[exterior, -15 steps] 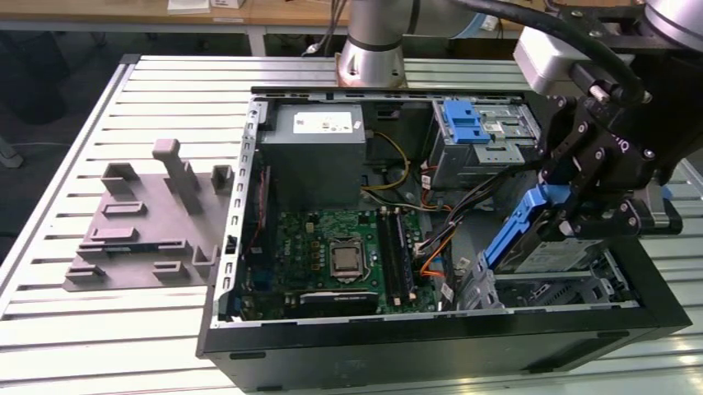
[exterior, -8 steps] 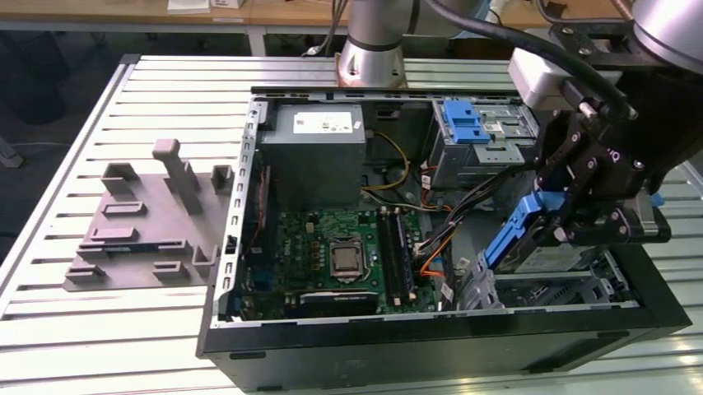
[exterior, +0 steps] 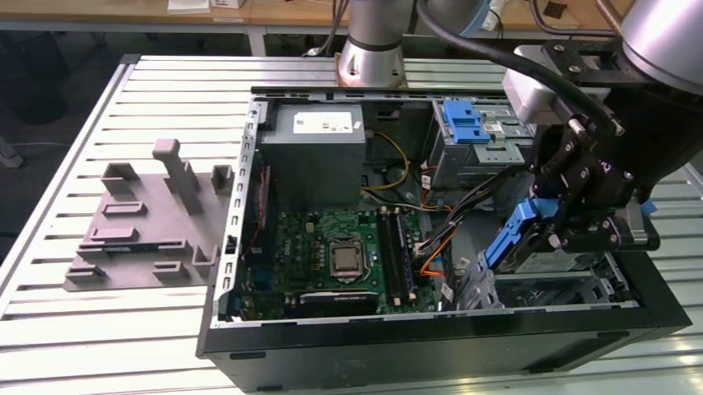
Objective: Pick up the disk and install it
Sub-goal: 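Insert the disk into the insertion slot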
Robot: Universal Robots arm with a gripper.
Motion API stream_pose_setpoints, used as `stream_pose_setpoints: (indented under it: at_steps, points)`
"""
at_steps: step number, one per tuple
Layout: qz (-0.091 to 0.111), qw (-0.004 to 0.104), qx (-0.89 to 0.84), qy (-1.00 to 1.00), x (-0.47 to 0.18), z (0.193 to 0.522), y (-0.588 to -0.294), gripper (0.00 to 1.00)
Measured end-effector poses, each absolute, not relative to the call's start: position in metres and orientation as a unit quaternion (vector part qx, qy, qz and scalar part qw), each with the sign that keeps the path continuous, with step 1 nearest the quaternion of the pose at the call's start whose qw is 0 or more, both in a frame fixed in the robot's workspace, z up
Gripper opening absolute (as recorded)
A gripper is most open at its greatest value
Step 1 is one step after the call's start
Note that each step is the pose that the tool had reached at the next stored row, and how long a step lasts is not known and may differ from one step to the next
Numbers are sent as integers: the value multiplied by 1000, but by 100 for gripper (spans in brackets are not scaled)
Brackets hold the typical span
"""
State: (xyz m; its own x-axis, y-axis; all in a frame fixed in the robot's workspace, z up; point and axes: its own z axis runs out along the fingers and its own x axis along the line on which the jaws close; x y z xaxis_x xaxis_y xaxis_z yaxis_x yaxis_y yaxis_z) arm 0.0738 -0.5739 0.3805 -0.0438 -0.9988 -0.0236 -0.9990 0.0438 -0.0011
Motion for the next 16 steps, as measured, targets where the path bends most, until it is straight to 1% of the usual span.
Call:
stream_pose_setpoints:
  at_steps: [16]
  points:
    - [8,9,-691,722,74,362,-574,36]
